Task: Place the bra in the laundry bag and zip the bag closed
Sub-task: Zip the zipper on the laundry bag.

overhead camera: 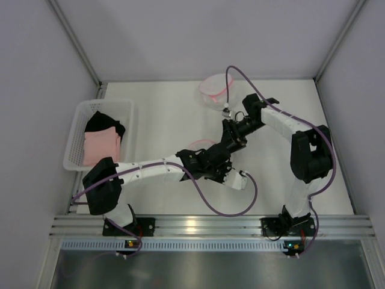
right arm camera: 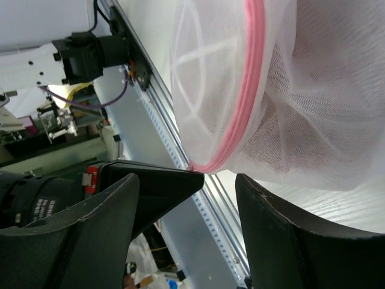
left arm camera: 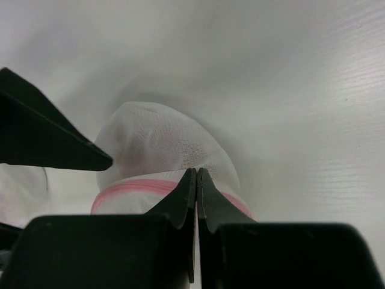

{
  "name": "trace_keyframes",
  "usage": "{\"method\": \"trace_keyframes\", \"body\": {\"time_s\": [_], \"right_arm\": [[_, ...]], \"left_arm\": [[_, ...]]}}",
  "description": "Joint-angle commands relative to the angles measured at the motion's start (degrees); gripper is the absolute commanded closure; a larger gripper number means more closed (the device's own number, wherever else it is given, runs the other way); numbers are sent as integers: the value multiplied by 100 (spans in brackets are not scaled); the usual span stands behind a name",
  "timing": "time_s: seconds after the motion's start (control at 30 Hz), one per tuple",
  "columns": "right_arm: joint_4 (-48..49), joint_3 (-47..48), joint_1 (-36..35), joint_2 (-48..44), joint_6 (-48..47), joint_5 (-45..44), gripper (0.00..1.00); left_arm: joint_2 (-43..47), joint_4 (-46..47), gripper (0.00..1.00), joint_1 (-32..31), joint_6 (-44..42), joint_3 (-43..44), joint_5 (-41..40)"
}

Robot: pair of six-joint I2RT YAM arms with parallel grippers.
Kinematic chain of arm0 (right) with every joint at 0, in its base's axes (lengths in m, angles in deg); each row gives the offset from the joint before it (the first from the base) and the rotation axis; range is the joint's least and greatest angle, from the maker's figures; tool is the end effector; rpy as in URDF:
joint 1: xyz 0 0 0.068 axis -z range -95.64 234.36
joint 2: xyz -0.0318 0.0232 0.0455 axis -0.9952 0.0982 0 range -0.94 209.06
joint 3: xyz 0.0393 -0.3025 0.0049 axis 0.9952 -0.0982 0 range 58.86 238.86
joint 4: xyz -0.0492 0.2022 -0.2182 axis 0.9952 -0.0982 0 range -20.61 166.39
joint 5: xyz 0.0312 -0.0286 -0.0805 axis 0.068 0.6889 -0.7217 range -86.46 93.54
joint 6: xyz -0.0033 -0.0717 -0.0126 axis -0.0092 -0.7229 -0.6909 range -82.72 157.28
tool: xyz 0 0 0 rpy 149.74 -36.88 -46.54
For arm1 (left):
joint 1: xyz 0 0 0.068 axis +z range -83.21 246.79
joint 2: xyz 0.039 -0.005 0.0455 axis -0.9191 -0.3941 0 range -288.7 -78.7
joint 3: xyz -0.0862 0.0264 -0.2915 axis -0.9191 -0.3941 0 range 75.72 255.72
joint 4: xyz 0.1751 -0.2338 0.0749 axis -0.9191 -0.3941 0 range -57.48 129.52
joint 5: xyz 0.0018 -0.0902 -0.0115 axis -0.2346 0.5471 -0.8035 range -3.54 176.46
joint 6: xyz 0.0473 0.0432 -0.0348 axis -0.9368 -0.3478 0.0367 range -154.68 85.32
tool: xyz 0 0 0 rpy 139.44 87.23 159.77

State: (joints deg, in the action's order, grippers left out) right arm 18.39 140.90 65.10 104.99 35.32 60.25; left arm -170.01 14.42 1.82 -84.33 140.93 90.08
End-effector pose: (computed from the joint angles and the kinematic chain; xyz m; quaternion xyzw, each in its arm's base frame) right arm 0.3644 0.1811 0.2315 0.1947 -0.8566 -0.4777 0.0097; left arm 0.1638 -0.3601 0.2334 0.7991 0.5003 -0.0738 0.3251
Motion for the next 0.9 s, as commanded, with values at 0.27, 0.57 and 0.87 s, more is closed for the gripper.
{"method": "trace_keyframes", "body": {"time_s": [0.27,0.57,0.87], "right_arm": [[289,-180,-490,297,81,209,63],[359,382,-245,490,152,429,100],[764,989,107,1026,538,499,100]], "left_arm": [[-80,41,100,11,52,414,-10],[95,23,100,-16,130,107,349],[439,-135,100,-481,131,-500,632]]}}
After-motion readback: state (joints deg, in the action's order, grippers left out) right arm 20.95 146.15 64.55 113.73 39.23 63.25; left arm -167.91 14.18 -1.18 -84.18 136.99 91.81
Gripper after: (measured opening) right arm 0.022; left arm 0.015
